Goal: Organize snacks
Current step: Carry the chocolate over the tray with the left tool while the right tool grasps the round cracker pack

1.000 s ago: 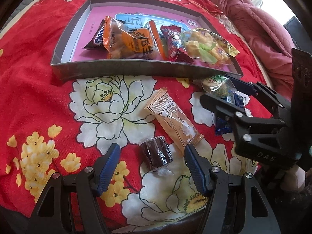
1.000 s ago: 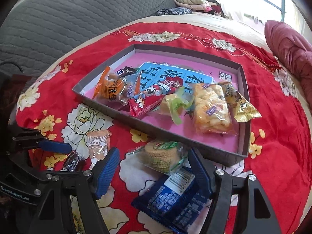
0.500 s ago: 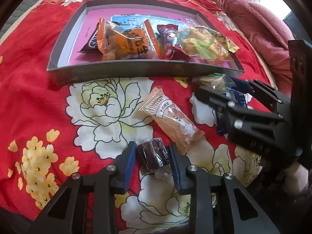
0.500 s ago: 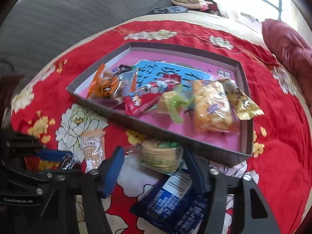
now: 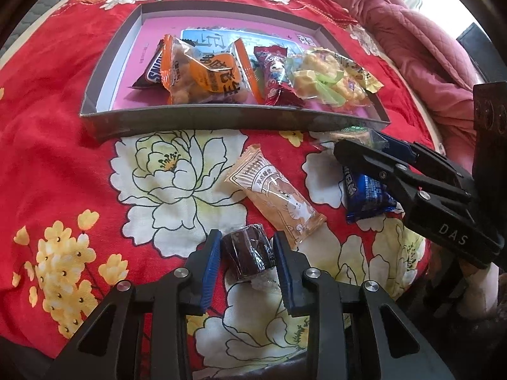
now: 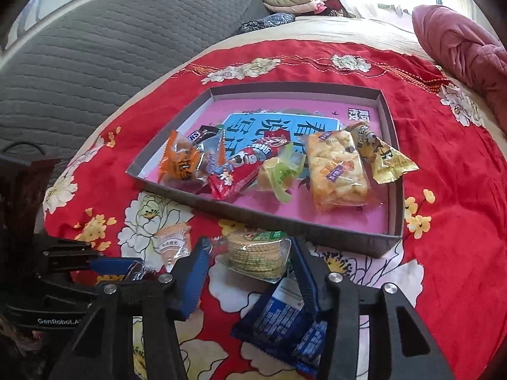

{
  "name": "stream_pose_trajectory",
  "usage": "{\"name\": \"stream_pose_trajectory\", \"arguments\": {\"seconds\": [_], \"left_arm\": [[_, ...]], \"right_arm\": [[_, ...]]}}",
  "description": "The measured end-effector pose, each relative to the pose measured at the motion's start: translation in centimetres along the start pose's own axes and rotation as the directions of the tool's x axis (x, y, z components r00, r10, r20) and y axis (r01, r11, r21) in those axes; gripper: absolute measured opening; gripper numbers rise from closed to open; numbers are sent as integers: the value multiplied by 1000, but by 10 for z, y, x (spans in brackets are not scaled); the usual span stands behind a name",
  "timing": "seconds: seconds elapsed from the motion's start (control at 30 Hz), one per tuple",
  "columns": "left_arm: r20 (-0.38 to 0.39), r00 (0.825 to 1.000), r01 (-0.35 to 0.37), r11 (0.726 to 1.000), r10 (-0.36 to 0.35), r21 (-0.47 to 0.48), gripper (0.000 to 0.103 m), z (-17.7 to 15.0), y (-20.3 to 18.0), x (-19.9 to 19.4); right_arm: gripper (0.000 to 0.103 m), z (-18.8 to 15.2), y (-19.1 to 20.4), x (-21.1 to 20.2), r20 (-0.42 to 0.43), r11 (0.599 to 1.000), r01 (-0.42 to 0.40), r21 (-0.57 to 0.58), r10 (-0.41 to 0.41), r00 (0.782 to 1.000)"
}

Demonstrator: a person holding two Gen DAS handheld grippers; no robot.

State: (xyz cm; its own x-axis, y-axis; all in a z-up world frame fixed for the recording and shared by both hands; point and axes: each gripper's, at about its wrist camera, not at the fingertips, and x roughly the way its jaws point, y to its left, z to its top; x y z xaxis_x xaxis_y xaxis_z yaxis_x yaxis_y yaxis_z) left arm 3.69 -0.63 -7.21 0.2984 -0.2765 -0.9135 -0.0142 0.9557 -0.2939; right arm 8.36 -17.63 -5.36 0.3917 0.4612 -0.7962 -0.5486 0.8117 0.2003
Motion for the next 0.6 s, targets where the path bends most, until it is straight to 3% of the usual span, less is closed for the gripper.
{"name": "stream_pose_trajectory", "arguments": {"seconds": [0.6], "left_arm": [[98,995,0,999,4,-44,34,15,12,-42]], "right_arm": [[51,12,2,-32,130,996,-91,6,89,987]]}}
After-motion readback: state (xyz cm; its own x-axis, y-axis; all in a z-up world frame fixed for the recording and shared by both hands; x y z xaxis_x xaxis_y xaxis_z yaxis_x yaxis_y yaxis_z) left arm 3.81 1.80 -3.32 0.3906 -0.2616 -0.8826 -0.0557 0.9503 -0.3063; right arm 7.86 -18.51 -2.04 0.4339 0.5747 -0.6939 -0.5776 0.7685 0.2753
